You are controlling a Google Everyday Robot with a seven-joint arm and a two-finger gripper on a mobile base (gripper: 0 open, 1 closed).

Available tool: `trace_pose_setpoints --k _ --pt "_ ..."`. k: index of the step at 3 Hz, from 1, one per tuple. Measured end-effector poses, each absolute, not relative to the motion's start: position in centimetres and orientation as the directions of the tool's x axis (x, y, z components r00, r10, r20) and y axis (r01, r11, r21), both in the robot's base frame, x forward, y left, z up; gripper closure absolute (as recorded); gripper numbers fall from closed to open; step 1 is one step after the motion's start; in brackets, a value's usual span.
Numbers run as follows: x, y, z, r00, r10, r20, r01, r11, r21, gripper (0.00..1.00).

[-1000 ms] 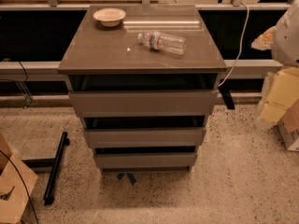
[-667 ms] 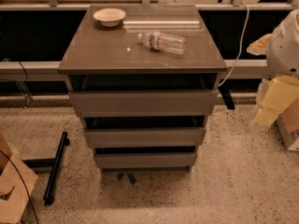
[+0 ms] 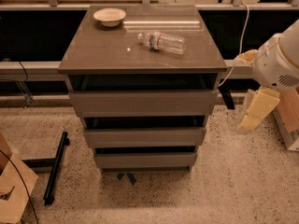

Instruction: Open bottom drawer

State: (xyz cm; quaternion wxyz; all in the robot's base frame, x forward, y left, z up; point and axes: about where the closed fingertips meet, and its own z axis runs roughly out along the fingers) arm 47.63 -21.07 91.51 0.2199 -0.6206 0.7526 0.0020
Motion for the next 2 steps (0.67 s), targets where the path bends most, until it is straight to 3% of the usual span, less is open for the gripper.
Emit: trace_pose_setpoints --k 2 --pt "48.4 -20.7 85.1 -0.184 -0.922 -0.341 -0.954 0.251 -0.162 0.0"
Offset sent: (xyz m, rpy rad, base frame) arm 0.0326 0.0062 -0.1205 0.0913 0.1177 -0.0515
